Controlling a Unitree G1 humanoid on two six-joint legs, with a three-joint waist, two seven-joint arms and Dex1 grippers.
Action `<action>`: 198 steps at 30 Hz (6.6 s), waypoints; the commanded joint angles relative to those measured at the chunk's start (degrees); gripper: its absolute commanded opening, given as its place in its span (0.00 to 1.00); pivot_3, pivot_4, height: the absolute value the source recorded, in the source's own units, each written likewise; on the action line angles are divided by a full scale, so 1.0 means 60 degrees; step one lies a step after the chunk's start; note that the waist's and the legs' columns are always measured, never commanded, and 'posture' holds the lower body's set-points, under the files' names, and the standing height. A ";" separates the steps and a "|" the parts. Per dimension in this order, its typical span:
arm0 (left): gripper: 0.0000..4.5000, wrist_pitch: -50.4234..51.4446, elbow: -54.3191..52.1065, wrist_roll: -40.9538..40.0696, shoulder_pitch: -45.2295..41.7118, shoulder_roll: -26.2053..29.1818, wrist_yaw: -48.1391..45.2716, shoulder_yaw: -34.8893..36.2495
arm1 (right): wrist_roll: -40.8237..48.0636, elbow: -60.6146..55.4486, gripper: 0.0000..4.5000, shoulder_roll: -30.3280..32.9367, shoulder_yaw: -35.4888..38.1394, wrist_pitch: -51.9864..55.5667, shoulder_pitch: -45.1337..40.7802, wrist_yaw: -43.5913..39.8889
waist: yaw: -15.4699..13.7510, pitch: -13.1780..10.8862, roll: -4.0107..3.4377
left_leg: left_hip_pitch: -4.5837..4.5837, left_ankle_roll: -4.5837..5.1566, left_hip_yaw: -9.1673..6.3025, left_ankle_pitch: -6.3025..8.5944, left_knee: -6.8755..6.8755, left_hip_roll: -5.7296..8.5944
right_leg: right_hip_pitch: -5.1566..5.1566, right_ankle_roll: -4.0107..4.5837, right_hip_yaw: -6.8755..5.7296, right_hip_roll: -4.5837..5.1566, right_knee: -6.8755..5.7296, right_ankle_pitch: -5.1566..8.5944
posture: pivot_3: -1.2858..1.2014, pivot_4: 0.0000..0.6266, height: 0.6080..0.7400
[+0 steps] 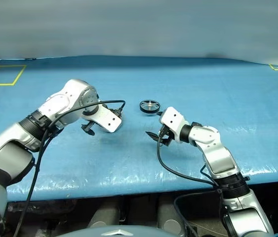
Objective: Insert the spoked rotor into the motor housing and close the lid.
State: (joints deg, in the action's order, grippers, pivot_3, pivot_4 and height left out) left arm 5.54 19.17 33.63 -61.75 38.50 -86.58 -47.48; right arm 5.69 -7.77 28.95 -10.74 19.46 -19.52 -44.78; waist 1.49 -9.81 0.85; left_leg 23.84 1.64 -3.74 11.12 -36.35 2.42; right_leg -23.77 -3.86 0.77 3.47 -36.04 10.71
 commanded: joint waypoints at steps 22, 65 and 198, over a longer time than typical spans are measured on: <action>0.87 -0.0815 0.1687 0.0535 0.0115 -0.0848 0.0276 0.0328 | 0.0111 -0.0750 1.00 -0.0015 0.0306 -0.0049 0.0248 0.0534 | -0.0017 0.0000 0.0000 | 0.0003 0.0012 -0.0001 0.0008 -0.0123 -0.0001 | -0.0002 0.0054 0.0003 0.0005 -0.0120 0.0031 | 0.52 0.24 1.00; 0.42 -0.7492 0.0322 0.0905 -0.0120 -0.0965 0.3418 0.0653 | -0.0158 -0.1087 1.00 0.0140 0.1102 -0.0488 0.1342 0.1621 | -0.0130 0.0000 0.0000 | 0.0030 0.0023 0.0010 0.0014 -0.0140 0.0003 | -0.0018 0.0041 0.0007 0.0014 -0.0117 0.0024 | 0.52 0.24 1.00; 0.94 -0.3175 -0.3303 -0.8080 1.0430 -0.2783 0.6406 0.7359 | 0.0981 -0.1722 0.15 -0.0655 0.0698 0.0457 0.2282 0.1148 | -0.0151 -0.0003 -0.0030 | -0.0007 0.0001 0.0015 0.0038 -0.0006 -0.0010 | 0.0000 0.0063 -0.0044 0.0101 0.0013 0.0040 | 0.52 0.24 1.00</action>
State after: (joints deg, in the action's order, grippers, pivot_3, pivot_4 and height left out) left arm -11.38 -0.14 -14.63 0.99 21.82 -47.14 -2.92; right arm 9.59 -14.79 24.83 -6.81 22.05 -4.99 -36.48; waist 0.58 -9.83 0.67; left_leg 23.80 1.65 -3.65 11.34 -36.35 2.36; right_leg -23.77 -3.48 0.50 4.08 -35.94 10.95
